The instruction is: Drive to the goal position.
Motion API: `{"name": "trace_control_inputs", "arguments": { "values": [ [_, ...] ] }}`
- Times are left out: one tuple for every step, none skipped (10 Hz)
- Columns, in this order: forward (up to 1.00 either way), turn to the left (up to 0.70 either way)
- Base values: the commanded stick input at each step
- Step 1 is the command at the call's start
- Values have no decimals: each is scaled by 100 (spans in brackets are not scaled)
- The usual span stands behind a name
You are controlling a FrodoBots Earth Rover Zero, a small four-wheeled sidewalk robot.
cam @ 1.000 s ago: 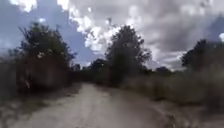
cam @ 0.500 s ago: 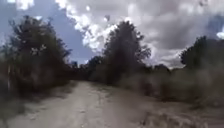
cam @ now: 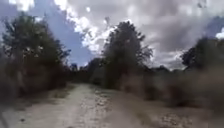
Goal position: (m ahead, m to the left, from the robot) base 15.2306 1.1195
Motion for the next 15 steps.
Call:
{"name": "trace_control_inputs", "arguments": {
  "values": [
    [85, 34],
    [85, 18],
    [85, 1],
    [85, 0],
    [85, 0],
    [85, 0],
    [85, 8],
    [85, 34],
    [85, 34],
    [85, 14],
    [85, 1],
    [85, 0],
    [85, 0],
    [85, 0],
    [85, 0]
  ]
}}
